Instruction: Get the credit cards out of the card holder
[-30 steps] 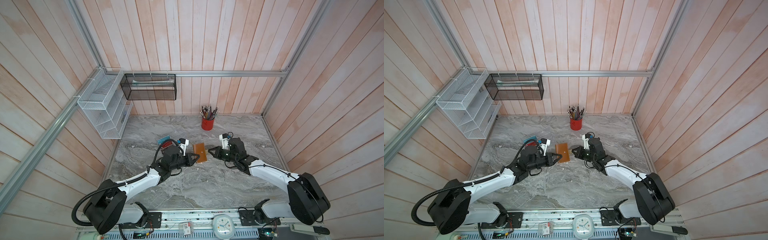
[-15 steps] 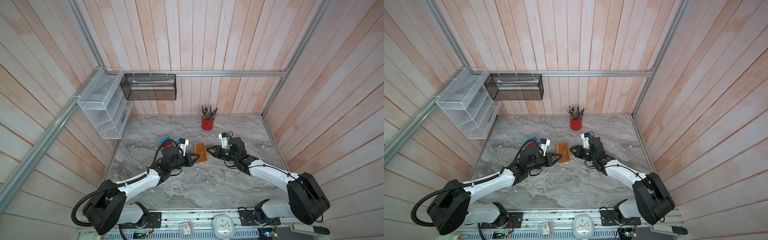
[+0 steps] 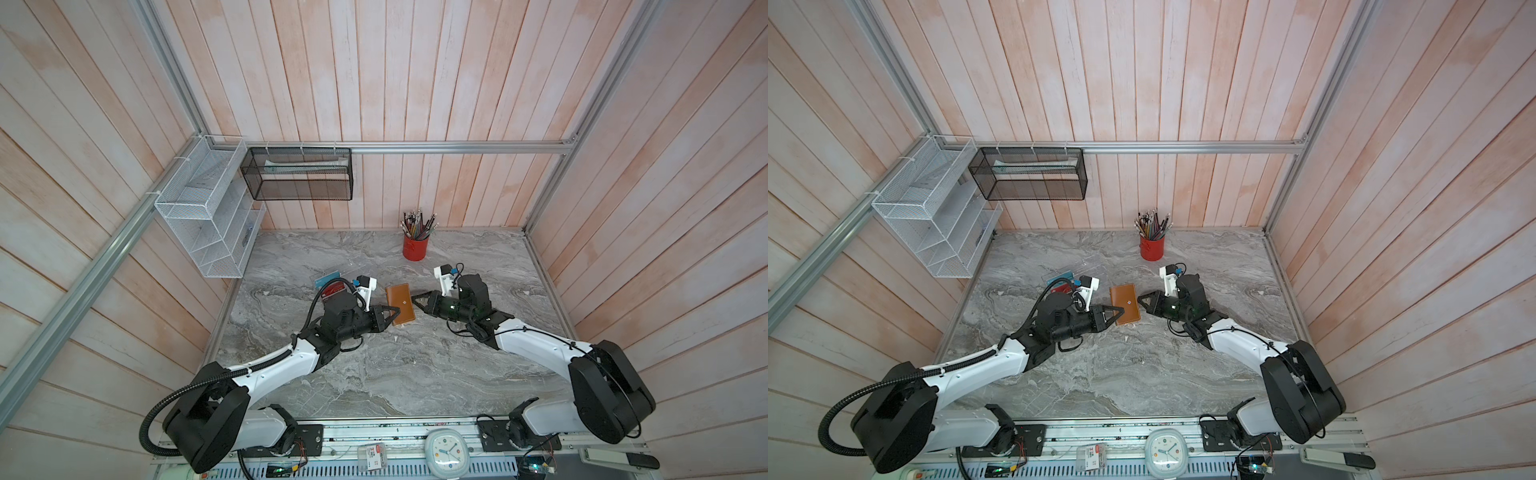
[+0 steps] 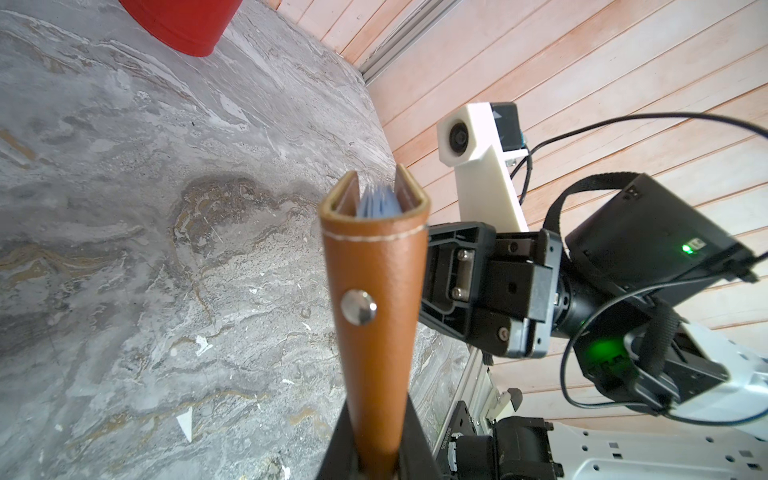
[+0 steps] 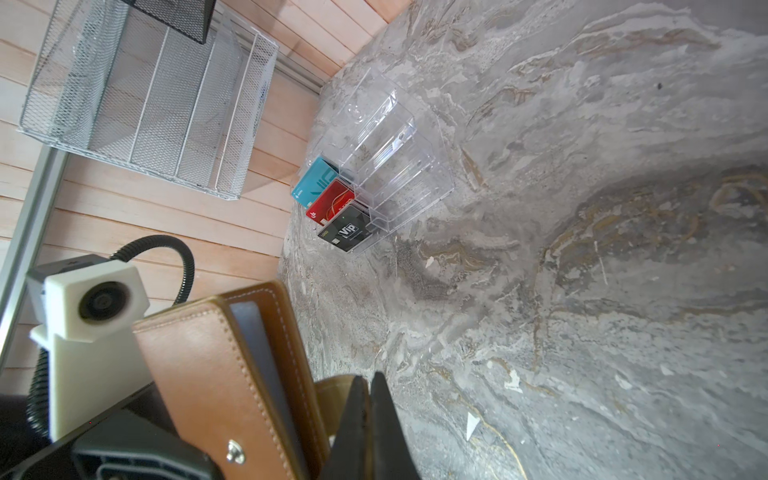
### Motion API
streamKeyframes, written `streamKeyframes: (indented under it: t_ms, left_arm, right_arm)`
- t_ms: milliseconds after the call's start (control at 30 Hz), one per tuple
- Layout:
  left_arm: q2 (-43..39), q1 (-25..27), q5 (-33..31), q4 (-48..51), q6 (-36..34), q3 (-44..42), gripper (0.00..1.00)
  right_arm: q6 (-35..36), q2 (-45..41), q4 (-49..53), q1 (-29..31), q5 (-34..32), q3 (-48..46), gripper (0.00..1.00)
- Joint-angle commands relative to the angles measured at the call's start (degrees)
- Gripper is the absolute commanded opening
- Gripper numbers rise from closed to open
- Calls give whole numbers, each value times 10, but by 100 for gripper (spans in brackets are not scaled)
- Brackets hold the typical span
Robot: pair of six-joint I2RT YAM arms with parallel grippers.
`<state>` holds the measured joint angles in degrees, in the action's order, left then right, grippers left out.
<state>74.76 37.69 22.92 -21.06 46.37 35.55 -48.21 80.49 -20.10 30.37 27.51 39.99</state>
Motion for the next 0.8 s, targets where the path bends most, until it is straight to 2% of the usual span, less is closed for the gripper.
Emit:
streamKeyframes:
  t_ms: [0, 100, 167, 233, 367, 533, 700, 767]
  left_arm:
    - [-4, -4, 6, -18, -3, -2, 0]
    - [-7, -8, -2, -15, -1, -6, 2]
    - [-8, -11, -4, -19, 3, -11, 13]
    - [-9, -12, -6, -19, 6, -13, 15]
    - [-6, -13, -6, -23, 9, -18, 45]
    - [-3, -13, -6, -29, 12, -23, 64]
    - [2, -13, -10, -29, 13, -28, 72]
    - [5, -13, -10, -34, 16, -33, 73]
  right_arm:
    - [7, -19, -3, 1, 3, -3, 0]
    - [17, -30, 28, 1, -9, 7, 0]
    - [21, -37, 41, 0, -15, 10, 0]
    - [22, -43, 46, 1, -16, 9, 0]
    - [24, -55, 56, 5, -20, 8, 0]
    - [32, -71, 77, 13, -34, 11, 0]
    - [45, -65, 105, 19, -48, 18, 0]
    - [44, -62, 108, 22, -50, 18, 0]
